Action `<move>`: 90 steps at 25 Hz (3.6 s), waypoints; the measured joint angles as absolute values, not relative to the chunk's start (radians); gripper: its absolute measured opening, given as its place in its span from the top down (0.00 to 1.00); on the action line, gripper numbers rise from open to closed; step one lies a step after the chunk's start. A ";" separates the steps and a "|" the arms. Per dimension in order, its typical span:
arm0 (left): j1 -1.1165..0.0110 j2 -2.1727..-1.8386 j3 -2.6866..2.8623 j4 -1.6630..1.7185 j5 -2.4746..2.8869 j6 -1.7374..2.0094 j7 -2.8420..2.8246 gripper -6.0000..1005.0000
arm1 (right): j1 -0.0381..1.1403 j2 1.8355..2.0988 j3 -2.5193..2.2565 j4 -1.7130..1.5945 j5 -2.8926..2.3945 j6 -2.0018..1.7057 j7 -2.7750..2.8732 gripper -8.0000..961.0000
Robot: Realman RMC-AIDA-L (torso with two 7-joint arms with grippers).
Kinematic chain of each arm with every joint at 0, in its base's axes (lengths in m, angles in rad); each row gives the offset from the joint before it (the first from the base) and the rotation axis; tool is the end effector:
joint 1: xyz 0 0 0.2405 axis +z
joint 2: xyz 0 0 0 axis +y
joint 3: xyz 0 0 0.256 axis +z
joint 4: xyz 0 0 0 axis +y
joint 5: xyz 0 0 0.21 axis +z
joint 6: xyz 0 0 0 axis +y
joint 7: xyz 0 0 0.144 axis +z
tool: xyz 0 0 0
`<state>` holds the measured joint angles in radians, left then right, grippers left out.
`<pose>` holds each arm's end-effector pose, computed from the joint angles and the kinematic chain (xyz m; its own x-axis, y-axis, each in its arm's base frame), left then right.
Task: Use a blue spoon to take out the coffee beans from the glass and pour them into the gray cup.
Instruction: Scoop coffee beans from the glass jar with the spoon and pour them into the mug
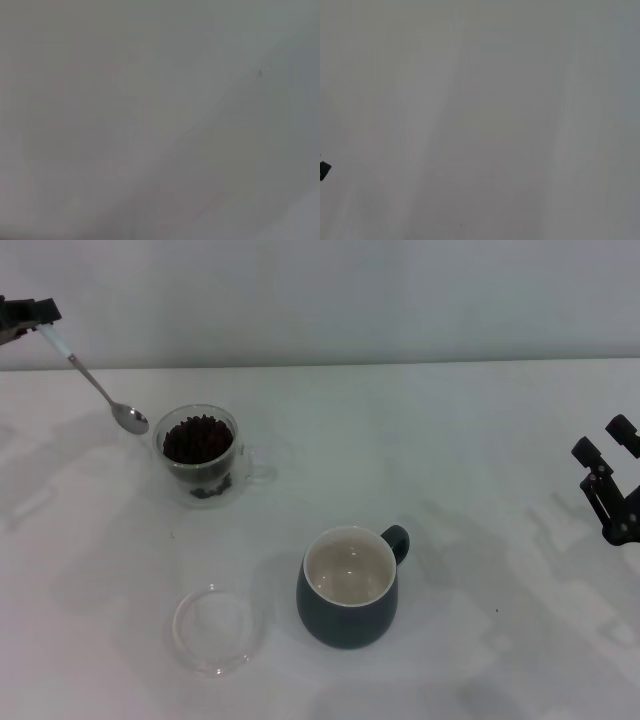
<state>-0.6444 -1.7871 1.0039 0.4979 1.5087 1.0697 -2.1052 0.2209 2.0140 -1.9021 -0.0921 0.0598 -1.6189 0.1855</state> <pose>-0.2714 0.4366 0.1034 0.2649 0.6084 0.7482 0.9401 -0.3357 -0.0598 0.3395 0.2358 0.0095 0.7472 0.2510 -0.6153 -0.4954 -0.4068 -0.7675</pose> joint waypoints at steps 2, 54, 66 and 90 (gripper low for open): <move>-0.643 -1.793 0.998 0.495 1.512 1.066 -2.094 0.86 | 0.221 2.014 -1.902 -0.093 0.060 -1.618 0.186 0.59; -0.651 -1.991 0.908 0.477 1.602 0.903 -1.970 0.86 | 0.224 2.014 -1.930 -0.094 0.060 -1.555 0.207 0.59; -0.579 -2.000 0.876 0.463 1.514 0.945 -2.065 0.86 | 0.224 2.014 -1.939 -0.094 0.060 -1.554 0.223 0.59; -0.514 -1.998 0.865 0.420 1.296 1.015 -2.039 0.86 | 0.228 2.013 -1.935 -0.093 0.066 -1.554 0.226 0.59</move>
